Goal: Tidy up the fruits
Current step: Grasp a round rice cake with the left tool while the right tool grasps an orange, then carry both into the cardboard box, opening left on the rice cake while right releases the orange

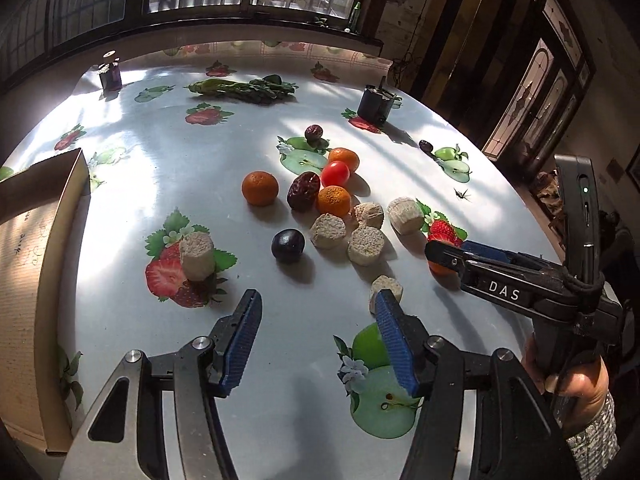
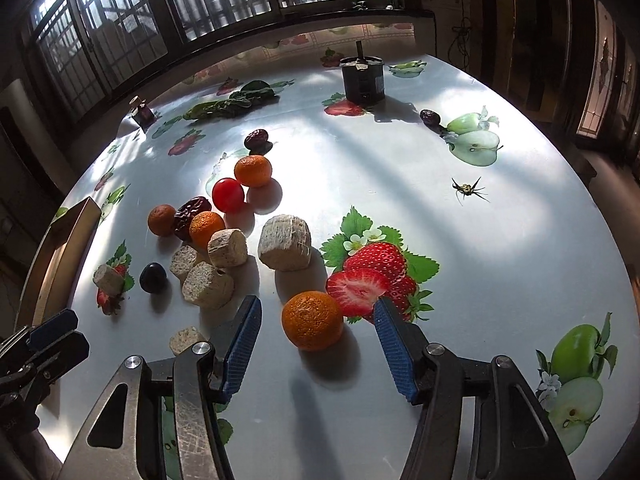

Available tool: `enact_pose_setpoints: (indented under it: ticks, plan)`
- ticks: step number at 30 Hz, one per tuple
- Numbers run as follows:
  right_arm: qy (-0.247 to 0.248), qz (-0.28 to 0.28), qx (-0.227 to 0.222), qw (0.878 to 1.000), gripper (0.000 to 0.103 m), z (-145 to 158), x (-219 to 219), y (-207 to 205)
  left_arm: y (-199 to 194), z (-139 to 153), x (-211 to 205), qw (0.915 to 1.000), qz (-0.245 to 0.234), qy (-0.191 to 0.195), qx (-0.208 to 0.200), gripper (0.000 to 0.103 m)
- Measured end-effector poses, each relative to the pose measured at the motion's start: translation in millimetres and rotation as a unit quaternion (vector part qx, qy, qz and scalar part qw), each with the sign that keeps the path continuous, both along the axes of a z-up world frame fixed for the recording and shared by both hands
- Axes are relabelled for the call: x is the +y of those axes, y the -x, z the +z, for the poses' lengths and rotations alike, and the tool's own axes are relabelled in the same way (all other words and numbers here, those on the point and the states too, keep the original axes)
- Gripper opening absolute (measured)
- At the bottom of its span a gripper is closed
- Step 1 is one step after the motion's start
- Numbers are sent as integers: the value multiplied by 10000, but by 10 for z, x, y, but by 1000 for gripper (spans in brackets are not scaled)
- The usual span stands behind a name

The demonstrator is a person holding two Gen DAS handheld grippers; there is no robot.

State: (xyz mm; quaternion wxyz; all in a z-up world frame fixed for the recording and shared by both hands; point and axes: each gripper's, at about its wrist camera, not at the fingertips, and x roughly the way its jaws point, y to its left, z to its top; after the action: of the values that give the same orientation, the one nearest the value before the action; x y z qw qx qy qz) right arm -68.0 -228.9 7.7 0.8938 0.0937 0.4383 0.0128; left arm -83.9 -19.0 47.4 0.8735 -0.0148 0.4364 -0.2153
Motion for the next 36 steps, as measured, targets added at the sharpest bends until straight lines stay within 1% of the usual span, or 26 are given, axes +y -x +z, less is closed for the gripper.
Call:
enact_pose_setpoints:
  ticks: [2, 4, 6, 7, 8, 11, 12, 13, 15, 17, 19, 20, 21, 22, 26, 30, 33, 36]
  plan:
    - [36, -59, 8, 10000, 62, -45, -15, -22, -30, -51, -152, 9998, -149, -102, 33, 58]
    - [-49, -81, 26, 10000, 62, -82, -49, -44, -54, -100, -302, 9993, -321, -197, 2, 58]
    - [-104, -93, -46, 9999, 61, -79, -73, -40, -88, -156, -424, 9984, -446, -345, -25, 58]
    - [-120, -88, -61, 9999, 59, -77, -80, -41, -106, -187, -473, 9980, -500, -385, -13, 58]
    - [-149, -88, -72, 9998, 53, -82, -88, -42, -121, -217, -511, 9977, -549, -406, 22, 58]
    - [-268, -69, -118, 9995, 49, -86, -107, -37, -194, -319, -608, 9968, -620, -462, 177, 58]
    - [-277, -63, -124, 9995, 48, -86, -102, -38, -201, -338, -624, 9968, -633, -452, 181, 56]
    - [-255, -63, -132, 9996, 48, -87, -93, -39, -205, -353, -642, 9967, -645, -468, 180, 53]
    - [-200, -54, -143, 9997, 48, -88, -72, -42, -194, -361, -660, 9964, -656, -515, 144, 26]
    - [-135, -38, -157, 9998, 48, -91, -54, -39, -195, -356, -620, 9968, -636, -433, 201, 24]
    - [-83, -26, -176, 9998, 48, -92, -38, -33, -180, -330, -555, 9977, -502, -415, 166, 24]
    - [-87, 3, -190, 9998, 45, -93, -33, -29, -165, -307, -513, 9981, -456, -399, 145, 24]
    - [-146, 60, -197, 9997, 41, -91, -25, -31, -147, -277, -465, 9984, -418, -354, 129, 24]
    - [-172, 86, -204, 9996, 34, -86, -15, -28, -123, -239, -412, 9987, -383, -305, 101, 24]
    - [70, 47, -197, 9998, 34, -44, 42, 19, -13, -48, -132, 9997, -201, -117, -68, 24]
    - [-107, 38, -262, 9996, 34, 98, 63, 169, 121, 223, 251, 9995, 11, 235, -206, 24]
    - [-302, 101, -431, 9986, 34, 342, 129, 352, 266, 503, 564, 9977, 116, 553, -375, 24]
    - [-514, 302, -701, 9958, 34, 709, 273, 559, 494, 890, 956, 9934, 195, 876, -709, 25]
